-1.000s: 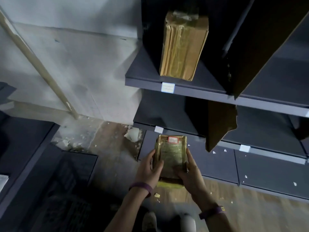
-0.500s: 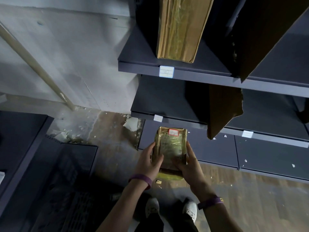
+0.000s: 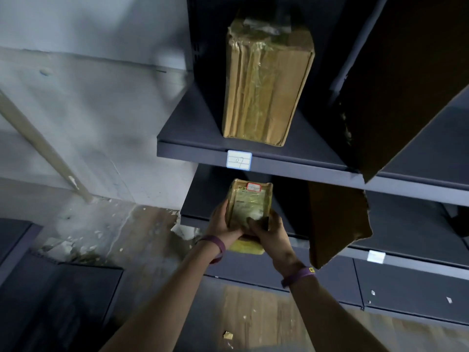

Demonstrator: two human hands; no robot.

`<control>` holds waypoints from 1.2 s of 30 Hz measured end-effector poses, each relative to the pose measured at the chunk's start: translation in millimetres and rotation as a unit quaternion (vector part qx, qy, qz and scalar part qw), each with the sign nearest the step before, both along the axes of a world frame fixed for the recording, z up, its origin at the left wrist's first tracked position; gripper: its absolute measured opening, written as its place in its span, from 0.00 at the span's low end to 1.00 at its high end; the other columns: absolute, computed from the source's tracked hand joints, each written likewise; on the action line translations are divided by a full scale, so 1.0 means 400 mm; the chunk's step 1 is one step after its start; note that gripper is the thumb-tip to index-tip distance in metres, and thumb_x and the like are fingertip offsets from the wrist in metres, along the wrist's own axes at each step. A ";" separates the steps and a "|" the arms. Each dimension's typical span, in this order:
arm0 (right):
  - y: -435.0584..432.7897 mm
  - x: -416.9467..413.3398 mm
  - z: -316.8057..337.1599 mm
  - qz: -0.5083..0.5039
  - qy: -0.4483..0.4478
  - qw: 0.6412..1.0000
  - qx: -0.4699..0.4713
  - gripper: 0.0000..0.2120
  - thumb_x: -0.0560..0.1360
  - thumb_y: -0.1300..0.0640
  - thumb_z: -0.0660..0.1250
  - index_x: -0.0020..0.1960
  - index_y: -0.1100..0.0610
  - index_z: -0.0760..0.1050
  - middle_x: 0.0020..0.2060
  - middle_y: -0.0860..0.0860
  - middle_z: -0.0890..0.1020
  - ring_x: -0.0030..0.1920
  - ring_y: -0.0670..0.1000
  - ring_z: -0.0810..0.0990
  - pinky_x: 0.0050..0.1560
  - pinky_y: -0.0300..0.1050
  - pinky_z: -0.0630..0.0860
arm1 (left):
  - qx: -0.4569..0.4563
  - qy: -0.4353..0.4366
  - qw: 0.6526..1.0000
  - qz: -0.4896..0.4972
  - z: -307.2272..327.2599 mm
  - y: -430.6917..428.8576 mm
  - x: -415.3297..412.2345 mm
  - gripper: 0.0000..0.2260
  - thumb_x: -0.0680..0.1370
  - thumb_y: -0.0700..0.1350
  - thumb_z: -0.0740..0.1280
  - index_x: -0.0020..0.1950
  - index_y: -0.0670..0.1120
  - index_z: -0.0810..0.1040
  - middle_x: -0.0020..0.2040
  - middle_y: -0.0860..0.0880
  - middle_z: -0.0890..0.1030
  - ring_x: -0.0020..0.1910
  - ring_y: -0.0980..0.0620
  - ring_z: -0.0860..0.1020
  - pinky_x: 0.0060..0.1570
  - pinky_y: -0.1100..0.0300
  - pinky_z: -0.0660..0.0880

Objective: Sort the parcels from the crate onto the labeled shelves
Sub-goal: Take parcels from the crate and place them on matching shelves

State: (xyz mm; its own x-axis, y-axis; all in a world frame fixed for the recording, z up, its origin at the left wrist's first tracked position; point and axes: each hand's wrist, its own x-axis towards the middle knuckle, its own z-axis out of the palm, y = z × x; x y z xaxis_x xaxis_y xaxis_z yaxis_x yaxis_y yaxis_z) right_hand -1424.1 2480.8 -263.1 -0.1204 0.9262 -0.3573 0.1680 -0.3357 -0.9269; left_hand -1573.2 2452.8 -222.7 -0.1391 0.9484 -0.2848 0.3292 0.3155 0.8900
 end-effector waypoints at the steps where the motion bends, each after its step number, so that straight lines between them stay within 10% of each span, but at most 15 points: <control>1: 0.028 0.000 -0.016 0.018 -0.011 1.000 0.012 0.26 0.66 0.48 0.77 0.61 0.48 0.73 0.52 0.54 0.84 0.54 0.58 0.83 0.54 0.61 0.80 | 0.008 -0.014 1.000 0.002 -0.009 0.029 -0.004 0.39 0.65 0.48 0.77 0.72 0.54 0.64 0.68 0.50 0.71 0.66 0.51 0.71 0.65 0.49 0.72; 7: 0.191 0.022 -0.111 0.081 -0.152 0.985 -0.010 0.48 0.47 0.29 0.78 0.65 0.36 0.66 0.58 0.49 0.78 0.62 0.55 0.74 0.65 0.53 0.72 | 0.023 -0.061 0.998 -0.021 -0.050 0.143 -0.009 0.33 0.64 0.37 0.77 0.66 0.52 0.70 0.60 0.49 0.77 0.61 0.50 0.76 0.59 0.52 0.77; 10: 0.194 0.007 -0.014 0.058 -0.064 0.996 -0.013 0.38 0.58 0.51 0.84 0.63 0.51 0.72 0.55 0.53 0.83 0.55 0.52 0.82 0.58 0.52 0.79 | 0.048 -0.049 0.998 -0.003 -0.062 0.177 -0.006 0.31 0.61 0.38 0.75 0.62 0.51 0.72 0.56 0.49 0.80 0.57 0.50 0.79 0.55 0.54 0.79; 14: 0.189 -0.016 0.042 0.032 0.007 0.999 0.004 0.18 0.71 0.79 0.66 0.58 0.68 0.69 0.46 0.58 0.79 0.42 0.51 0.80 0.38 0.34 0.79 | 0.062 -0.011 0.998 0.024 -0.085 0.225 -0.016 0.33 0.69 0.38 0.73 0.72 0.50 0.67 0.63 0.49 0.69 0.59 0.51 0.74 0.60 0.62 0.71; 25: 0.199 -0.024 -0.084 0.006 -0.061 0.994 0.085 0.16 0.75 0.67 0.64 0.51 0.45 0.74 0.38 0.43 0.80 0.44 0.50 0.78 0.57 0.55 0.77 | 0.050 0.095 0.994 -0.012 -0.166 0.240 -0.017 0.36 0.73 0.40 0.67 0.78 0.53 0.56 0.69 0.43 0.62 0.65 0.44 0.71 0.59 0.64 0.66; 30: 0.230 -0.037 -0.054 -0.009 -0.156 0.984 0.087 0.22 0.80 0.67 0.57 0.71 0.53 0.69 0.51 0.46 0.79 0.57 0.47 0.78 0.55 0.32 0.68 | 0.061 0.110 0.992 -0.010 -0.181 0.288 -0.012 0.38 0.73 0.40 0.70 0.78 0.49 0.54 0.71 0.41 0.61 0.68 0.46 0.67 0.60 0.69 0.61; 36: 0.254 -0.043 -0.070 0.023 -0.221 0.970 0.101 0.23 0.81 0.66 0.54 0.74 0.53 0.66 0.59 0.49 0.78 0.63 0.48 0.75 0.58 0.33 0.66 | 0.062 0.125 0.990 -0.008 -0.188 0.321 -0.007 0.39 0.74 0.41 0.70 0.79 0.49 0.51 0.74 0.42 0.58 0.72 0.46 0.64 0.65 0.67 0.60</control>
